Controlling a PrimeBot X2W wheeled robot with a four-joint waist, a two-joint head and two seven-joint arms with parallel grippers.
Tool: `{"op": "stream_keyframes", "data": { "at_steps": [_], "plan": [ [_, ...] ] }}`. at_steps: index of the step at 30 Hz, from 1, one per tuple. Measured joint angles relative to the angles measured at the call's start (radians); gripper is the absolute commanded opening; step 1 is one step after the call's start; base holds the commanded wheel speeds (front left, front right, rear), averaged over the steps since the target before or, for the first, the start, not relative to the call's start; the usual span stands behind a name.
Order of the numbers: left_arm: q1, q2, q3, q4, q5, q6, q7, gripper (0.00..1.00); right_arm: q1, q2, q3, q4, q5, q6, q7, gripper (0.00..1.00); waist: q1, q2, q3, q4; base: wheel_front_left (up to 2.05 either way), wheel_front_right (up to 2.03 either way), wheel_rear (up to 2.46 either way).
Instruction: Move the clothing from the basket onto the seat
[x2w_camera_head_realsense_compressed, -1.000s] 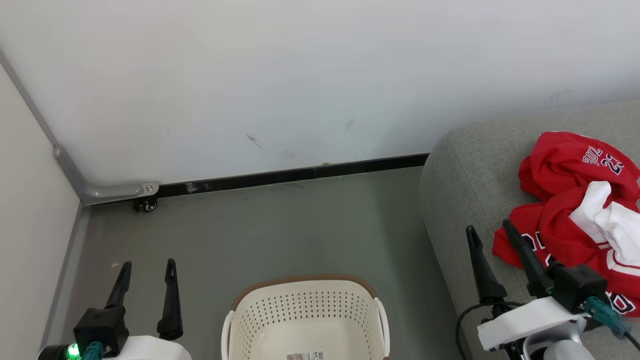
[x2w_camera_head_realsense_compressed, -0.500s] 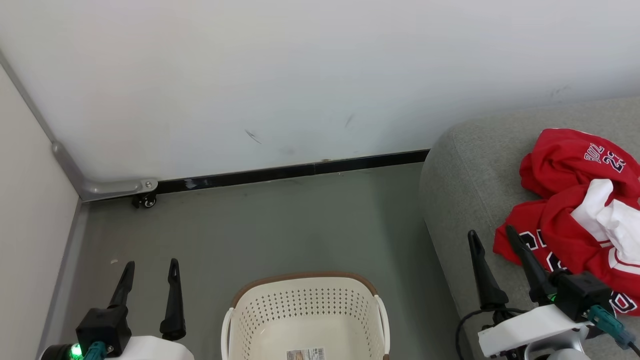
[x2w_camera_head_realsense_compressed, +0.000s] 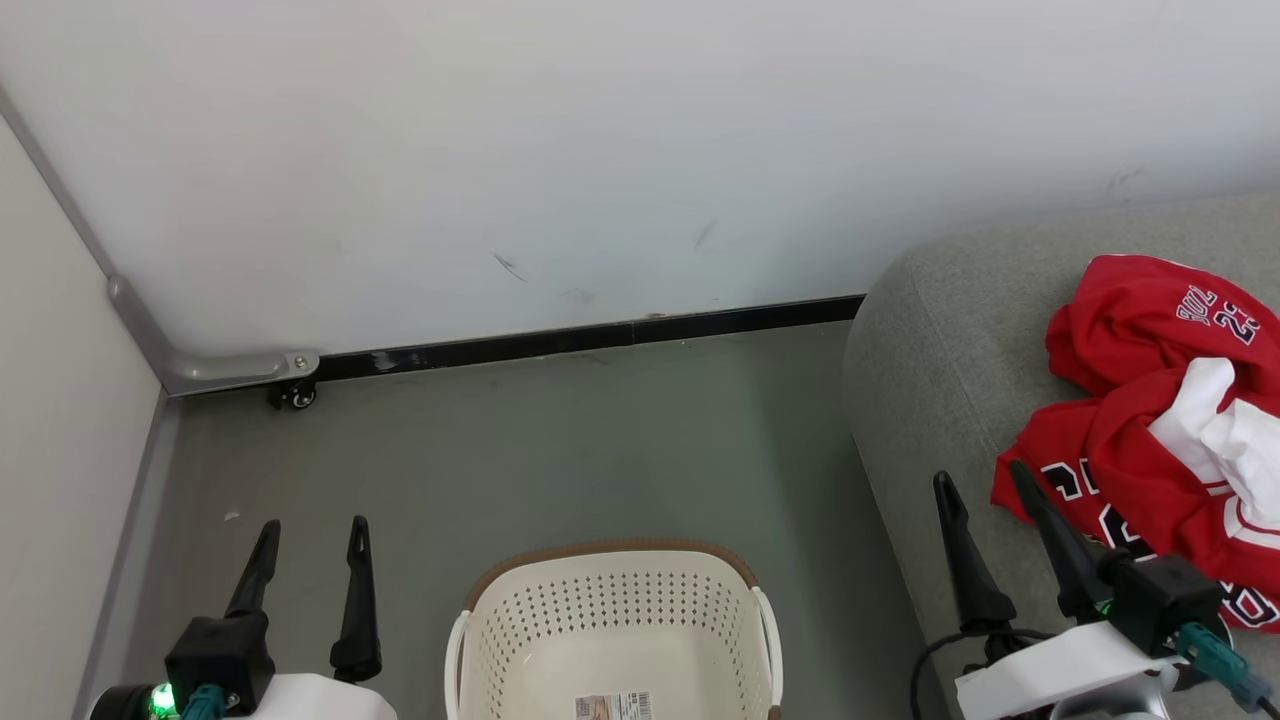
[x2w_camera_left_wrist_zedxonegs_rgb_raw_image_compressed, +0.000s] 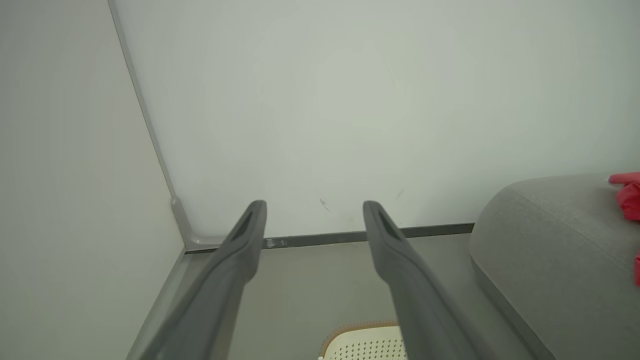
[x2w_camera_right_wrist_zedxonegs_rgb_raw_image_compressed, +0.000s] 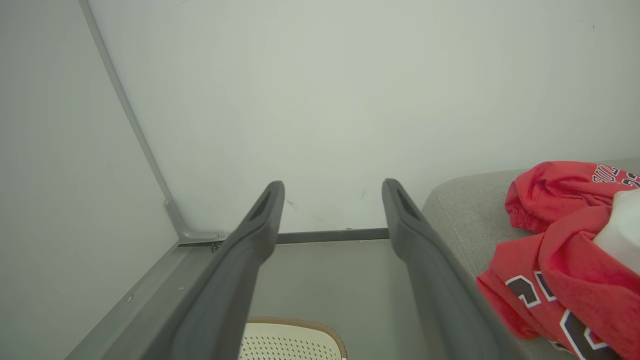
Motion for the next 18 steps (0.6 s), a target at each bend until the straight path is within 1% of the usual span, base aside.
{"op": "stream_keyframes", "data": {
  "at_steps": [9, 18],
  "plan": [
    [-0.004, 0.012, -0.005, 0.018, 0.010, 0.002, 0.005, 1.00, 0.015, 0.002, 0.001, -0.018, 0.000, 0.000, 0.008, 1.00, 0.0000, 0.0000, 0.002, -0.001, 0.00, 0.00, 0.00],
    [-0.012, 0.011, -0.005, 0.035, 0.010, -0.003, 0.005, 1.00, 0.017, 0.003, 0.002, -0.035, 0.000, 0.000, 0.010, 1.00, 0.0000, 0.0000, 0.004, 0.001, 0.00, 0.00, 0.00]
  ]
}}
